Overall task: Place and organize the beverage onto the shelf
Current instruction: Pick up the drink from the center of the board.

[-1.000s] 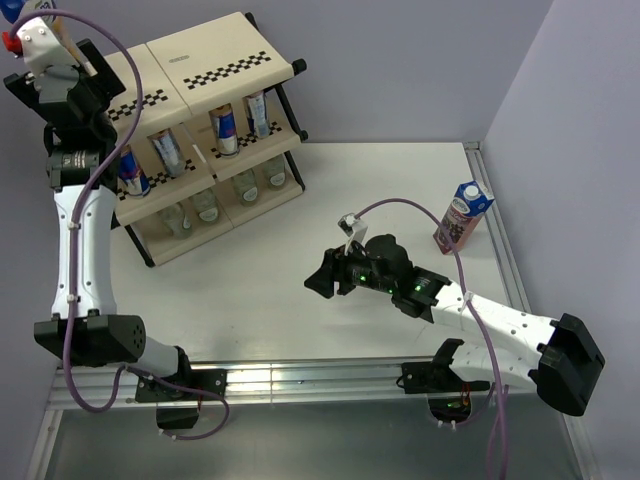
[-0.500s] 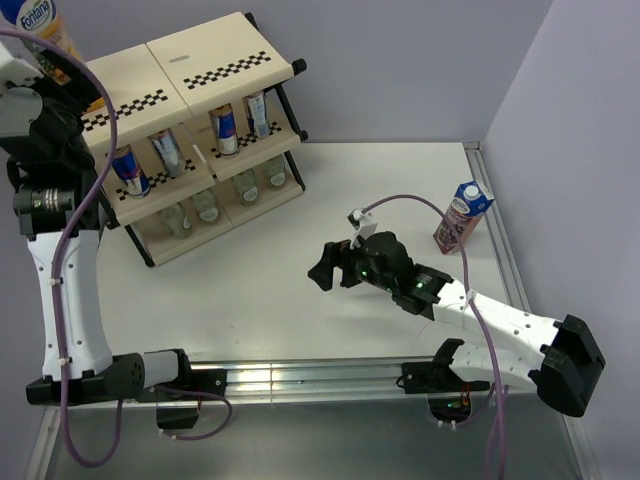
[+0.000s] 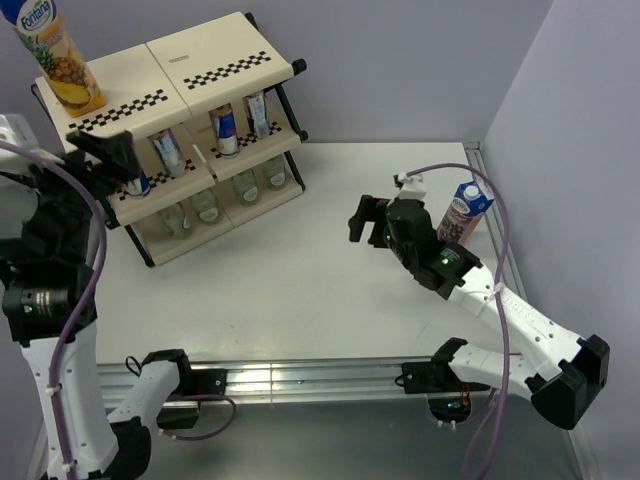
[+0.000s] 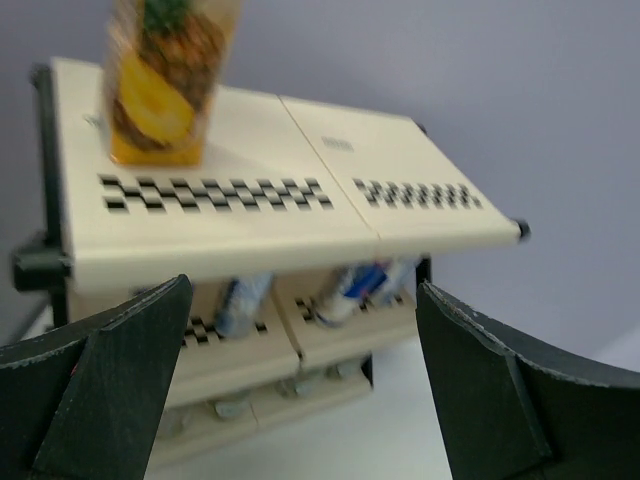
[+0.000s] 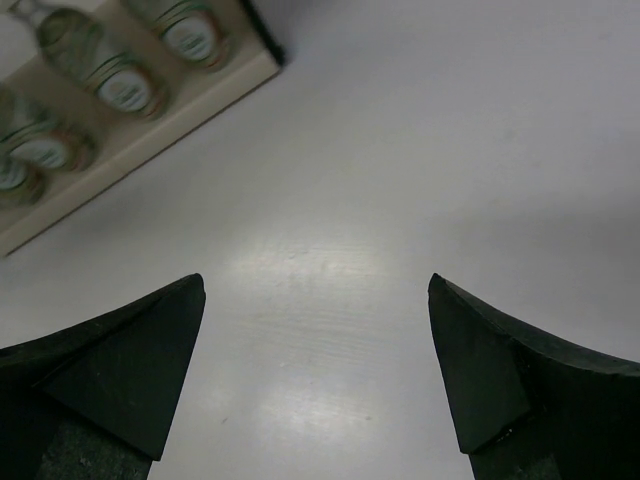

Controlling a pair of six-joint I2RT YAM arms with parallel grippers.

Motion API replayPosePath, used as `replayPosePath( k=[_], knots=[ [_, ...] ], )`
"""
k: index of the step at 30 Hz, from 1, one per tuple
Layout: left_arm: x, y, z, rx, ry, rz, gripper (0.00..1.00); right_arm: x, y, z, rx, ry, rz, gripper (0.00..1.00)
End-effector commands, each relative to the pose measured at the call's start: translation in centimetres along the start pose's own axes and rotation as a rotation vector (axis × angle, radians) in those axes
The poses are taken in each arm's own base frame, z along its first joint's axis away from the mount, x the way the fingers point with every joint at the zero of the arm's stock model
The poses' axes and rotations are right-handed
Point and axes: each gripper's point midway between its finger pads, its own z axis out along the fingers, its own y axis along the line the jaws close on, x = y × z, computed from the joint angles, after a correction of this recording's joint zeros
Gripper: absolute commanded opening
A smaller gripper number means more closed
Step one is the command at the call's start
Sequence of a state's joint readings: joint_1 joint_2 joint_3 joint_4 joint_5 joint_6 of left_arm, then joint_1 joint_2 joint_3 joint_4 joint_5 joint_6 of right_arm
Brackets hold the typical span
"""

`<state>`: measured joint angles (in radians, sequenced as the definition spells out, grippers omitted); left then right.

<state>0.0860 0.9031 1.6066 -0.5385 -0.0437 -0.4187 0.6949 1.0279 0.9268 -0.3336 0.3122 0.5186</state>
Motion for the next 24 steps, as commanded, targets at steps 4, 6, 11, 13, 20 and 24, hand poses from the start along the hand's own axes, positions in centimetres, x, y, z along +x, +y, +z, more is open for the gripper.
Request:
replayPosePath(
  k=[4,6,11,13,20,24],
  knots=[
    [8.2,-4.1,-2.9,0.354,0.193,-0.053,1.0,-4.7,-8.9,-2.9,0.38,-0.114,-0.029,0.99],
    [10.9,-4.3,-3.5,0.415,0.245,-0.059,1.0,-5.4,-10.3,-3.1,0.43,-0.13,-0.025,0.99],
    [17.0,-4.5,-4.0,0.475,0.413,-0.117,0.99,-8.1,-15.8,-4.7,0.653,-0.204,0.042,1.0],
    [19.3,-4.5,-4.4,0.48,0.469,-0.115,1.0,-9.1,-17.2,-5.5,0.711,-0.252,0.082,1.0],
    [24.6,-4.3,-6.0,0.503,0.562,-0.102,0.99,-12.1,-21.1,-5.4,0.869,-0.304,0.121,1.0],
    [26.6,-3.7,-6.9,0.508,0.609,-0.09,1.0,-13.4,-22.7,-4.5,0.932,-0.3,0.14,1.0]
  ],
)
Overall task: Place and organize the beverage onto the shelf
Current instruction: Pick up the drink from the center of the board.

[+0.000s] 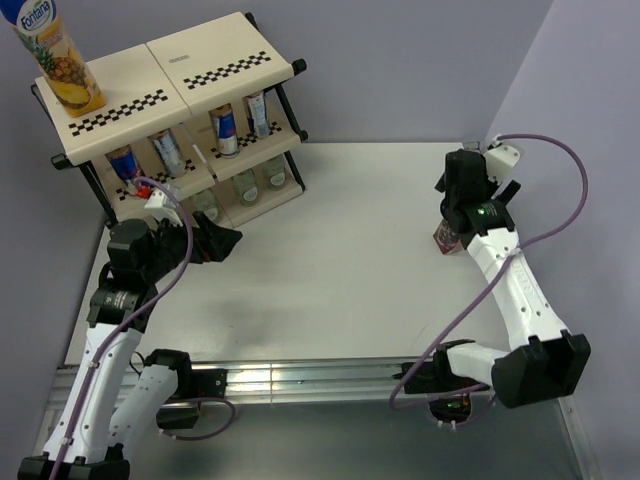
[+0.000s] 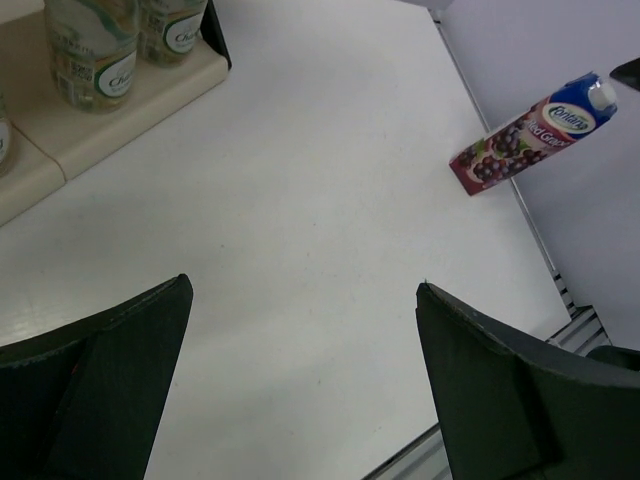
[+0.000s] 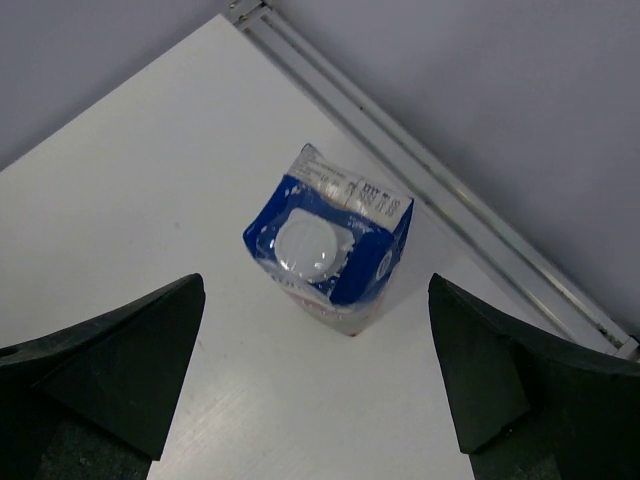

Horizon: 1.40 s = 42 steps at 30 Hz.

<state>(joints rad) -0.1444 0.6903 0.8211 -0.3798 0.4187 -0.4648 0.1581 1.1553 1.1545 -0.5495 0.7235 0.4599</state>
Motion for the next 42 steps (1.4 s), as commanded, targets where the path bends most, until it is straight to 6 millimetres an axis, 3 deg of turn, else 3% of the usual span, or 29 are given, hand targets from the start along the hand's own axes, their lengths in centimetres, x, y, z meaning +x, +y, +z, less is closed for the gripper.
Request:
replayPosePath(
  k=[1,3,10,15,22,27,30,33,39,42],
  knots=[
    [-0.3,-0.4,-0.3,0.025,-0.033,0.048,0.99,-2.6,-0.4,1.0,0.075,-0.057,0.05,1.0],
    [-0.3,0.1,-0.7,-0.008,-0.053,0.052,1.0,-2.5,0.1,1.7,0.089,-0.053,0.05,1.0],
    [0.1,-1.6,-1.3,0.043,-0.057,0.078,1.0,-1.2,1.4,4.6,0.142,-0.028,0.013,1.0],
    [0.4,-2.2,-1.5,0.069,-0.05,0.086,1.0,-1.0,0.3,5.5,0.236,-0.057,0.009,1.0],
    [0.6,-2.5,-1.6,0.079,-0.049,0.089,1.0,1.8,-0.1,7.5,0.298,-0.015,-0.074,1.0],
    [0.9,-2.6,-1.5,0.081,-0.038,0.091,1.0,2.6,0.0,8.4,0.303,0.003,-0.095,0.99],
    [0.9,-2.5,-1.4,0.077,-0.036,0.09,1.0,2.6,0.0,8.5,0.298,0.002,-0.104,0.95],
    [1.0,-2.5,-1.3,0.075,-0.032,0.089,1.0,2.0,0.5,8.3,0.257,-0.018,-0.088,0.84],
    [0.9,-2.1,-1.1,0.056,-0.033,0.08,0.99,1.3,1.4,7.2,0.149,-0.03,-0.059,0.58],
    [1.0,-2.4,-1.0,0.07,-0.023,0.075,1.0,0.9,2.0,6.6,0.109,-0.028,-0.052,0.56]
  ],
)
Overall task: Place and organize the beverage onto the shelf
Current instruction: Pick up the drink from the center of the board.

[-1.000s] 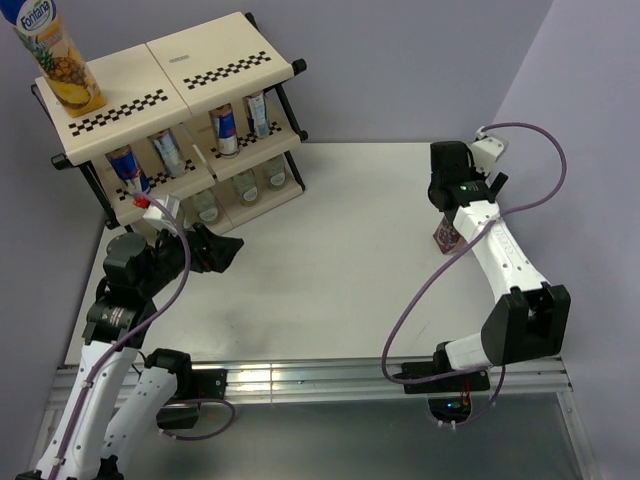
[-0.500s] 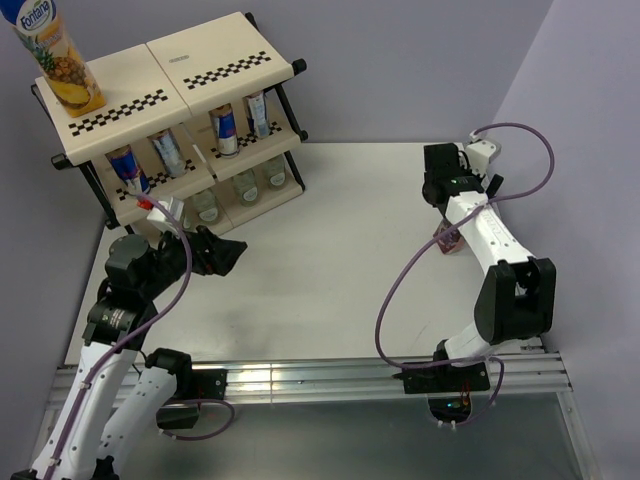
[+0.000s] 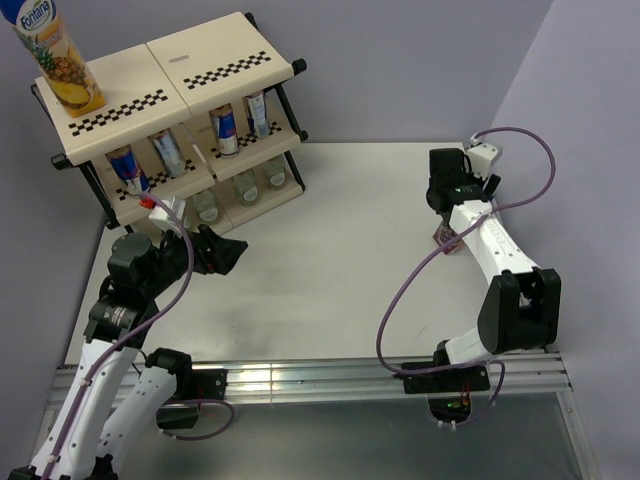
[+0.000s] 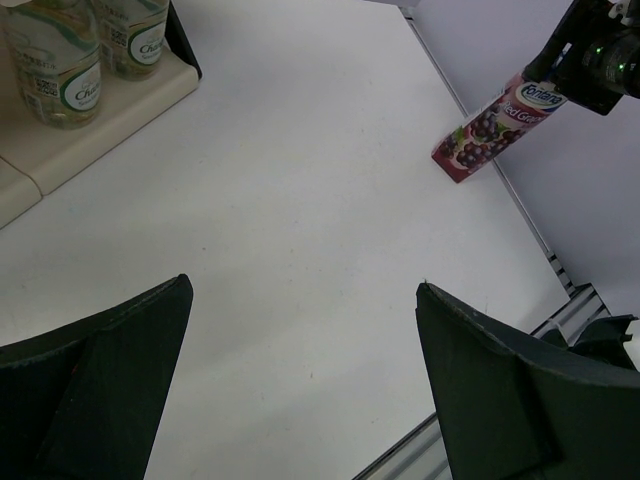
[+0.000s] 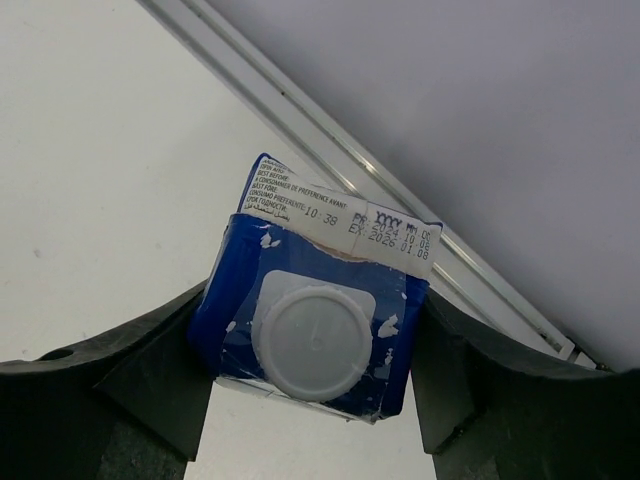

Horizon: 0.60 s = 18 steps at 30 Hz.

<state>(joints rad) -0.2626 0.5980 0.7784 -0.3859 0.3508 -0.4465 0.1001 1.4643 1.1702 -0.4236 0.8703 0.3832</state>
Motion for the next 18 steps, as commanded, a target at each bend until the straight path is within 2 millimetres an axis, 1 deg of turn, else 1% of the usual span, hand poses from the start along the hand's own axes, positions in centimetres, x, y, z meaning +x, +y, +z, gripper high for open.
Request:
replayPosePath(
  k=[1,3,5,6,8,9,11,12,14,15,16,18],
  knots=[
    [-0.5,-0.3,0.3,0.015,-0.007,0.009,1.0,-3.4,1.8,-2.1,-0.135,-0.07,0.134,0.56],
    [-0.5,-0.1,0.5,0.004,-0.008,-0.008,1.0,-3.5,2.7,-3.2,-0.18,-0.07,0.121,0.56],
    [-0.5,0.7,0.9,-0.039,-0.003,-0.027,1.0,-3.9,3.2,-4.3,-0.213,-0.077,0.116,0.56],
    [-0.6,0.9,1.0,-0.057,-0.001,-0.036,0.99,-4.1,4.0,-5.6,-0.246,-0.081,0.109,0.56],
    [-0.7,1.9,1.4,-0.114,0.004,-0.055,1.0,-4.2,4.6,-6.7,-0.275,-0.085,0.103,0.56],
    [-0.7,2.0,1.5,-0.13,0.009,-0.063,1.0,-4.6,5.1,-8.1,-0.305,-0.095,0.103,0.56],
    [-0.7,2.2,1.8,-0.162,0.011,-0.083,1.0,-4.9,5.6,-9.5,-0.333,-0.109,0.103,0.56],
    [-1.0,2.1,1.8,-0.179,0.008,-0.09,0.99,-5.1,6.3,-10.9,-0.366,-0.113,0.093,0.56],
    [-1.3,2.0,2.1,-0.216,-0.003,-0.099,0.99,-5.3,6.8,-12.3,-0.394,-0.118,0.097,0.56],
    [-1.8,1.7,2.1,-0.224,-0.019,-0.103,0.99,-5.8,7.0,-13.1,-0.41,-0.123,0.1,0.56],
    [-1.8,1.3,2.4,-0.216,-0.015,-0.109,0.99,-5.6,7.8,-14.4,-0.441,-0.127,0.089,0.55],
    [-2.2,0.5,2.9,-0.217,-0.047,-0.127,0.99,-6.1,8.3,-16.0,-0.469,-0.129,0.09,0.55]
  ],
)
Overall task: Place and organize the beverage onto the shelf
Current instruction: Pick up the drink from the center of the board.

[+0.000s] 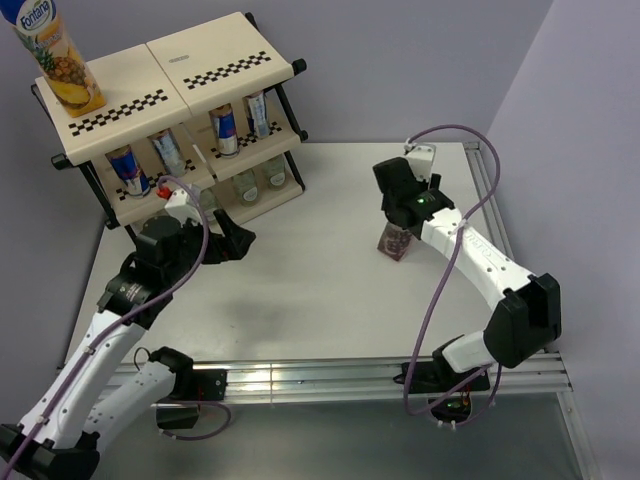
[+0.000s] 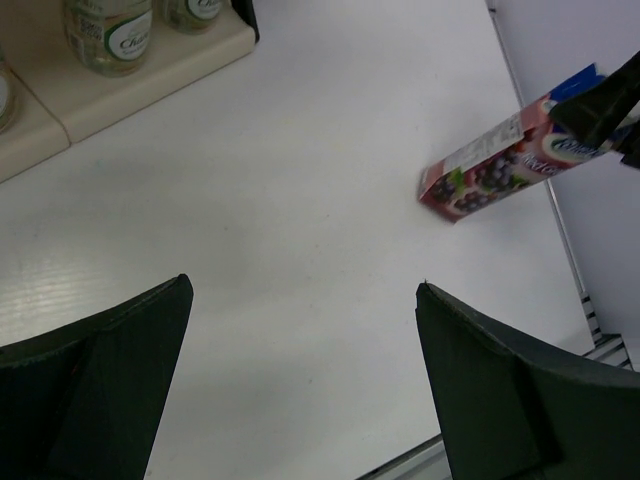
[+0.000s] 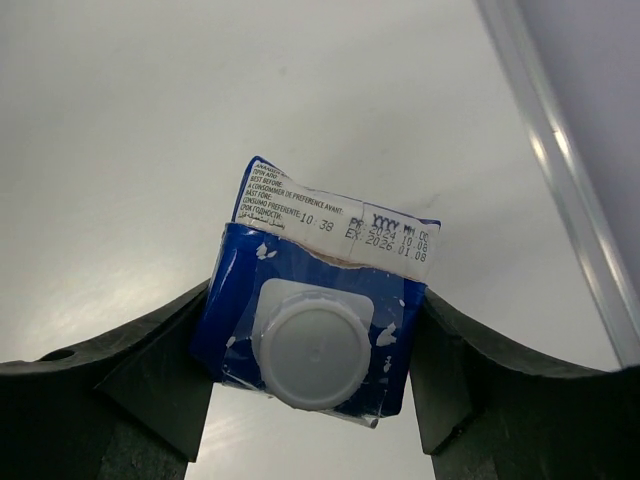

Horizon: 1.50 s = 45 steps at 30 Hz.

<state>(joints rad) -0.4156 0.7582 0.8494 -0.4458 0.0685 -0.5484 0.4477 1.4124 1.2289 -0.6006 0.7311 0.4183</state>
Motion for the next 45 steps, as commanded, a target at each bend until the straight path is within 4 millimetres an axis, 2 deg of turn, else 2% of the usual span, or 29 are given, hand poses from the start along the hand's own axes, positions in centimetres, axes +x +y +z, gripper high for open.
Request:
replayPosePath(
  k=[1,2,4,5,6,7,8,11,12,13,14,16,18,19,20,23,26,28,29,30,32,33,39,45],
  knots=[
    [-3.6,-2.3,0.0,-0.001,-0.144,-0.055,0.99,-9.1,0.7,-5.5,-0.068,-0.228,0.222,0.55],
    [-3.7,-3.1,0.2,0.014,-0.162,-0.07,0.99,-9.0,2.0,-6.5,-0.105,-0.229,0.215,0.55],
    [-2.6,-5.1,1.0,0.039,-0.169,-0.057,1.0,-9.4,3.2,-7.8,-0.143,-0.231,0.207,0.55],
    [-3.4,-6.8,1.1,0.086,-0.219,-0.055,1.0,-9.4,4.2,-8.7,-0.174,-0.231,0.198,0.55],
    [-2.2,-8.1,1.3,0.108,-0.225,-0.031,1.0,-9.6,4.8,-9.2,-0.188,-0.228,0.192,0.54],
    [-1.8,-9.1,1.5,0.133,-0.242,-0.011,1.0,-9.7,5.3,-9.6,-0.204,-0.226,0.185,0.54],
    [-1.2,-11.2,1.3,0.2,-0.27,0.029,0.99,-9.7,6.1,-10.3,-0.23,-0.226,0.175,0.54],
    [-0.7,-11.8,1.9,0.185,-0.347,0.12,1.0,-10.2,7.7,-11.3,-0.28,-0.215,0.154,0.54],
    [-0.2,-13.0,1.8,0.234,-0.386,0.123,1.0,-10.5,8.3,-11.9,-0.292,-0.215,0.143,0.54],
    [0.3,-12.9,2.2,0.219,-0.406,0.184,1.0,-10.7,8.6,-12.5,-0.307,-0.22,0.136,0.54],
    [1.7,-13.0,2.5,0.231,-0.407,0.216,0.99,-10.8,9.1,-12.9,-0.319,-0.222,0.132,0.54],
    [1.7,-13.8,2.8,0.248,-0.459,0.225,0.99,-11.2,9.9,-14.5,-0.348,-0.235,0.122,0.54],
    [3.4,-13.7,3.4,0.236,-0.462,0.294,1.0,-11.9,10.3,-15.8,-0.367,-0.247,0.121,0.54],
    [2.9,-14.4,3.0,0.262,-0.507,0.277,0.99,-11.7,10.9,-16.6,-0.39,-0.248,0.111,0.54],
    [3.6,-14.4,3.0,0.254,-0.511,0.326,1.0,-11.9,11.0,-17.2,-0.394,-0.257,0.112,0.54],
    [4.3,-15.3,3.0,0.263,-0.556,0.384,0.99,-12.0,11.9,-19.6,-0.441,-0.281,0.112,0.54],
    [4.8,-15.3,4.5,0.198,-0.555,0.404,1.0,-12.4,12.3,-21.6,-0.466,-0.302,0.113,0.54],
    [5.9,-14.9,5.8,0.149,-0.534,0.426,0.99,-12.4,12.4,-22.0,-0.463,-0.308,0.11,0.54],
    [5.5,-15.2,5.9,0.138,-0.547,0.408,1.0,-12.4,12.5,-22.5,-0.468,-0.313,0.109,0.54],
    [6.2,-15.0,6.7,0.109,-0.537,0.417,0.99,-12.5,12.3,-22.8,-0.463,-0.321,0.112,0.54],
    [5.6,-14.6,7.0,0.045,-0.555,0.385,0.99,-12.6,12.1,-23.2,-0.462,-0.328,0.115,0.54],
    [6.2,-14.4,7.7,0.023,-0.546,0.398,1.0,-12.5,12.0,-23.5,-0.469,-0.331,0.115,0.54],
    [6.4,-14.3,8.7,-0.028,-0.554,0.366,1.0,-12.5,11.0,-24.2,-0.487,-0.337,0.123,0.54],
    [5.9,-14.6,9.8,-0.08,-0.571,0.362,0.99,-11.8,11.3,-24.4,-0.528,-0.318,0.123,0.54]
  ],
)
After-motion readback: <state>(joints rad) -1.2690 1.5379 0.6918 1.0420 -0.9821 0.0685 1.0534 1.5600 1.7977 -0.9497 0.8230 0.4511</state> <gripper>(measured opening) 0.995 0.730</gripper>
